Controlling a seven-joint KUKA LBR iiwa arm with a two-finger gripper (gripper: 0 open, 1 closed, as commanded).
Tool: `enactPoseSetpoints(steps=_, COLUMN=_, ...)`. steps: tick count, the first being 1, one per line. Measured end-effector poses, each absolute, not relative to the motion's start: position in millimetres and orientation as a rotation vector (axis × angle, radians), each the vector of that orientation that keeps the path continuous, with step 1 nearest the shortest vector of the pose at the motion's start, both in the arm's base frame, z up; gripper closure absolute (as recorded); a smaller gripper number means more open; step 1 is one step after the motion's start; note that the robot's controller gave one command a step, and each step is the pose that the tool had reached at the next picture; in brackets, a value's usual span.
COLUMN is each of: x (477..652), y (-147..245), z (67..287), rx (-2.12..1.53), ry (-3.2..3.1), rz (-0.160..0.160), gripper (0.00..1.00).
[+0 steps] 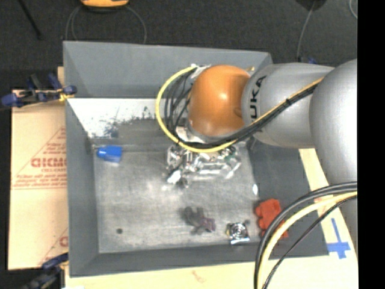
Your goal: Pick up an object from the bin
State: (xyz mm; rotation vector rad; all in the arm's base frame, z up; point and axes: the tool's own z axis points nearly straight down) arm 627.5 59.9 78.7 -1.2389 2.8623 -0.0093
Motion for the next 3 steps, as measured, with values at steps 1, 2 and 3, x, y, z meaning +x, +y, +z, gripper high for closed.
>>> enactPoseSetpoints(steps=1, x=630.5, y=59.0, z=132.9, rx=-1.233, ry=2.878, rz=-0.006, gripper=1.0)
enactPoseSetpoints(steps=2, x=631.9, y=58.5, z=154.8, rx=-1.223, ry=2.888, rz=-0.001, gripper=1.0)
enactPoseSetpoints(steps=3, x=633.8, y=57.5, z=203.9, rx=-1.209, ry=2.89, rz=-0.005, gripper=1.0)
